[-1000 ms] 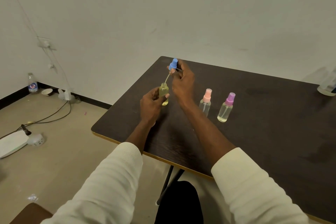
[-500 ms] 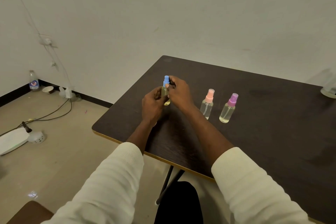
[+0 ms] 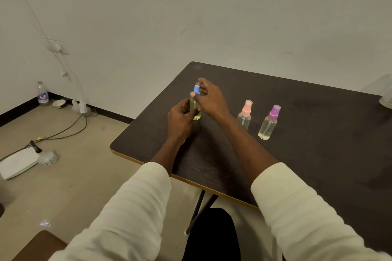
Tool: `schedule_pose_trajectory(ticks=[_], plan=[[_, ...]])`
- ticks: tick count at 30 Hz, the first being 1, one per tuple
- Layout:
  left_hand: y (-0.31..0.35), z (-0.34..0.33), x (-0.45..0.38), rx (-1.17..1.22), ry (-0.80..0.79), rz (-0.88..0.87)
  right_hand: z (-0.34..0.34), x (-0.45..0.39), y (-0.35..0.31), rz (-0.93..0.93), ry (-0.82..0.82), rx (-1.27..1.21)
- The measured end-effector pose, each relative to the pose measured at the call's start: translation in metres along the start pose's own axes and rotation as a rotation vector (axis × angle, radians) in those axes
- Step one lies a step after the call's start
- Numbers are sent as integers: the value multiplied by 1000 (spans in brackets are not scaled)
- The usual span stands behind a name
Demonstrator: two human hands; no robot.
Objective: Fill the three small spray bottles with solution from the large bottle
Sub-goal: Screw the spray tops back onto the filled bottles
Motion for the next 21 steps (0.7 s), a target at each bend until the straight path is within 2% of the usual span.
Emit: schedule_pose_trajectory(ticks=[4,8,13,17,21], plan=[[1,0,0,26,8,-12,-1,-1,0,81,53,33],[1,-1,-1,-9,13,-20,0,0,1,67,141,25],[1,-1,-1,-82,10,-20,-1,-2,-3,72,97,69],[0,-3,-2,-92,12,-16,3,-3,0,94,-37,115],[-1,-3,-2,-76,13,-33,4,1,3,120,62,106]])
Point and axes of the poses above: each hand's wrist, its own x-axis away from the middle knuckle, its own z-axis out of the back of the hand, y = z × x, the point moved 2 cm from there along -x, towards the middle knuckle, and after that the axes turned 6 degrees about -y, right-handed, at the moved point
